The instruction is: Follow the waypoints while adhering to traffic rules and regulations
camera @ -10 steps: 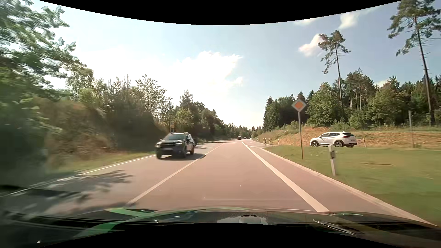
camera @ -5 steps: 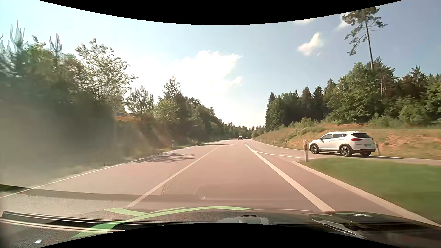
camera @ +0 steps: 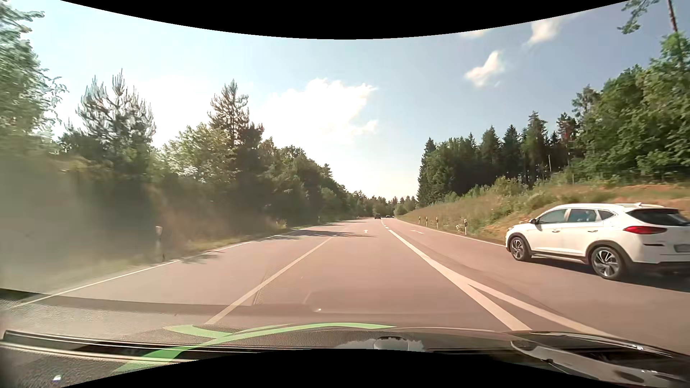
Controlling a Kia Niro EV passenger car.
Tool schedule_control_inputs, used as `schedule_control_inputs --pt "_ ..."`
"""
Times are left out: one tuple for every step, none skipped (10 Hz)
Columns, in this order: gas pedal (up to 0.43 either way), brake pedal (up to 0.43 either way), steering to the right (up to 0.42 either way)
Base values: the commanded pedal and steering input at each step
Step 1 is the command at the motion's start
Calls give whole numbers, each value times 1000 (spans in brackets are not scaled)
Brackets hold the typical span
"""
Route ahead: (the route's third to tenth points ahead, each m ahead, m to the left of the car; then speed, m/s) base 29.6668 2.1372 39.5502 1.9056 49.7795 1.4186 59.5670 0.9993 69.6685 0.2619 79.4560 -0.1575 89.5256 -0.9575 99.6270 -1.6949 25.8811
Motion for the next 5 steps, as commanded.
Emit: schedule_control_inputs --pt "378 0 1" --pt "378 0 0" --pt "378 0 0" --pt "378 0 1" --pt "378 0 3"
